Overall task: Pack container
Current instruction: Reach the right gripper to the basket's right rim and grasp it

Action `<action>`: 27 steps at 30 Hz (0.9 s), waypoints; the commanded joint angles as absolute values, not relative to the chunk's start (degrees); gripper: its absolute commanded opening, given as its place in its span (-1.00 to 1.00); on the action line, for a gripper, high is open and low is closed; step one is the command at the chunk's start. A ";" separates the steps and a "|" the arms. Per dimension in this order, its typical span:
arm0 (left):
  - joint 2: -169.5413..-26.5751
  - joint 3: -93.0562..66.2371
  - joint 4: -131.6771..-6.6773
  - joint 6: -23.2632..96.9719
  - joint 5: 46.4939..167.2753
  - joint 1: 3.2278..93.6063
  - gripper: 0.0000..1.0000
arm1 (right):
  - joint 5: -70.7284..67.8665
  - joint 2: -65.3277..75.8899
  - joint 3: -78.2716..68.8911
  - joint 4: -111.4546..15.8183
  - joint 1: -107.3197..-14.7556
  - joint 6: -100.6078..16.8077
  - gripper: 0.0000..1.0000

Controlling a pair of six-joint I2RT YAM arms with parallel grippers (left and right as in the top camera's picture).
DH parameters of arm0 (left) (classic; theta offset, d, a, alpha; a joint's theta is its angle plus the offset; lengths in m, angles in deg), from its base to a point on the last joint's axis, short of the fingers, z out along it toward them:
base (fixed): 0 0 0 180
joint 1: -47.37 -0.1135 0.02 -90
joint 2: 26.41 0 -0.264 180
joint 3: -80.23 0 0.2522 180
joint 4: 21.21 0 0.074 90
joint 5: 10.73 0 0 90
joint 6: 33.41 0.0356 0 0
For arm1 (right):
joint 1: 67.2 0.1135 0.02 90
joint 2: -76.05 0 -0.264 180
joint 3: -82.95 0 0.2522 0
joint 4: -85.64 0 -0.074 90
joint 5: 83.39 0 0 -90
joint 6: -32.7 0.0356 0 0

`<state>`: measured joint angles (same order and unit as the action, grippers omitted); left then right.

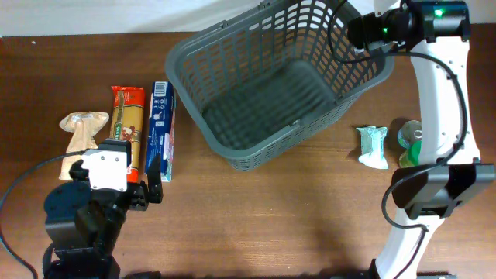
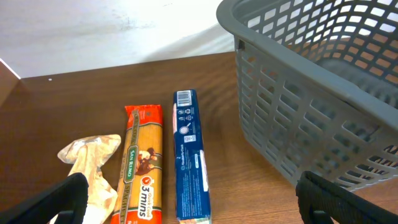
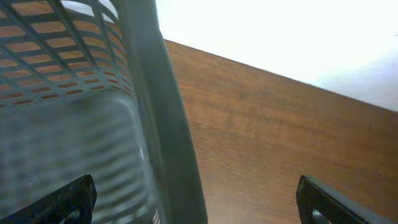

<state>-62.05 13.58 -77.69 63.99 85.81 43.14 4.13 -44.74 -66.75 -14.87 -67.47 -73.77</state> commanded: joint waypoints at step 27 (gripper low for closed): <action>-61.92 12.75 -77.71 63.73 85.01 43.36 0.99 | 3.17 -48.08 -66.75 -13.01 -68.39 -70.31 -0.47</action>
<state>-62.05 13.56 -77.71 64.01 85.81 43.14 1.81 -47.75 -66.77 -12.90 -68.24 -71.93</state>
